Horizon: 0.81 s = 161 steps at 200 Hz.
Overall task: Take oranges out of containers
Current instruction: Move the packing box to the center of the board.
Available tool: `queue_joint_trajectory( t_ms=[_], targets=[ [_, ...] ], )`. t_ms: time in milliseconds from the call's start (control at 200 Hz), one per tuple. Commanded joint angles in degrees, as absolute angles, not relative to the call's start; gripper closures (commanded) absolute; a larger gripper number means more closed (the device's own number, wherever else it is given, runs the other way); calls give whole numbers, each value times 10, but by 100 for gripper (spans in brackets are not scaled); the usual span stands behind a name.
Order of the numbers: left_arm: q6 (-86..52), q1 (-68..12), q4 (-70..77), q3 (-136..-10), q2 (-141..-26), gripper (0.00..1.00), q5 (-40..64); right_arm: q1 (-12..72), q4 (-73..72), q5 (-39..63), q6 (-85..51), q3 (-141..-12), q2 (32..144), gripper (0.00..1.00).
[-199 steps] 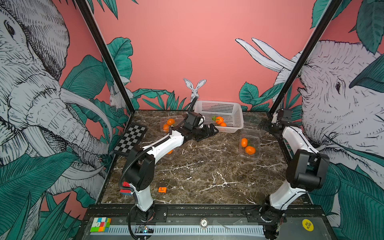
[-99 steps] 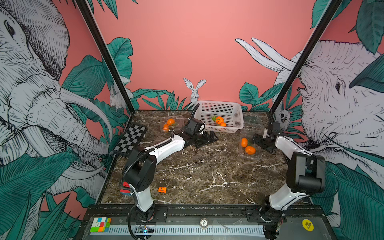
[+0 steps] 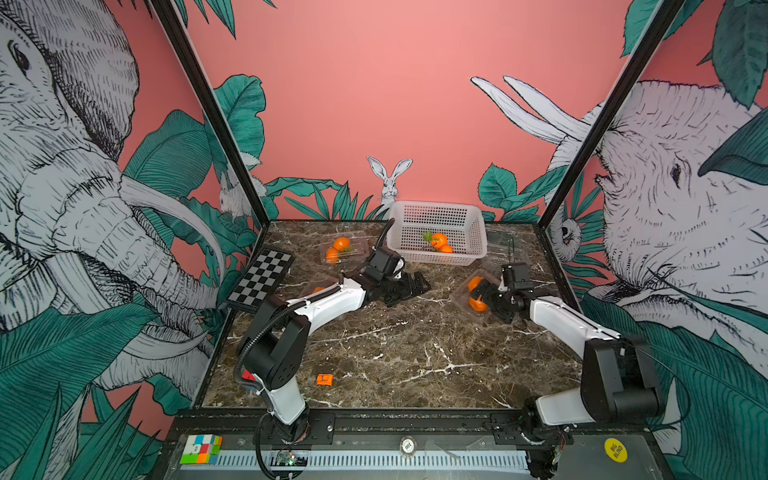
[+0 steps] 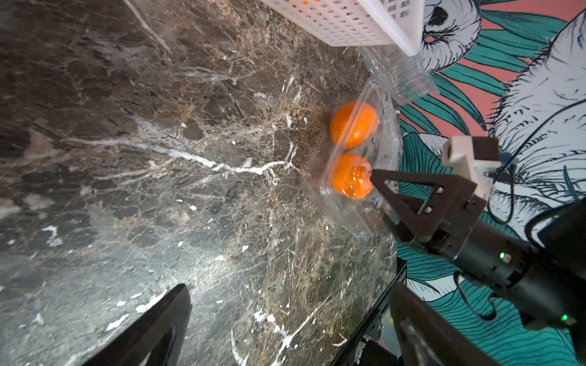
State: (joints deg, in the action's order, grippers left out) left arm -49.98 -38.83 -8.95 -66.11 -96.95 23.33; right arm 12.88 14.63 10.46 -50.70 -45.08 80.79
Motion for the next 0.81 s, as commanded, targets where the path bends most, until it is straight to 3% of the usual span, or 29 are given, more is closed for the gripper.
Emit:
queue_joint_trajectory(
  t_ms=[0, 175, 260, 365, 500, 800],
  targets=[
    [-495, -383, -85, -646, -932, 1, 226, 200, 85, 75, -634, -457, 790, 2],
    [-491, -363, -83, -620, -902, 1, 216, 202, 184, 51, -570, -503, 761, 1],
    [-478, -360, -86, -623, -900, 1, 222, 167, 256, 16, -509, -512, 721, 1],
    [-470, -360, -91, -643, -919, 1, 234, 100, 260, 42, -443, -505, 692, 1],
    [-481, -360, -55, -680, -974, 1, 246, 47, 271, 84, -329, -542, 755, 1],
    [-532, -391, 34, -777, -1091, 1, 244, 40, 179, 158, -223, -582, 885, 1]
  ],
)
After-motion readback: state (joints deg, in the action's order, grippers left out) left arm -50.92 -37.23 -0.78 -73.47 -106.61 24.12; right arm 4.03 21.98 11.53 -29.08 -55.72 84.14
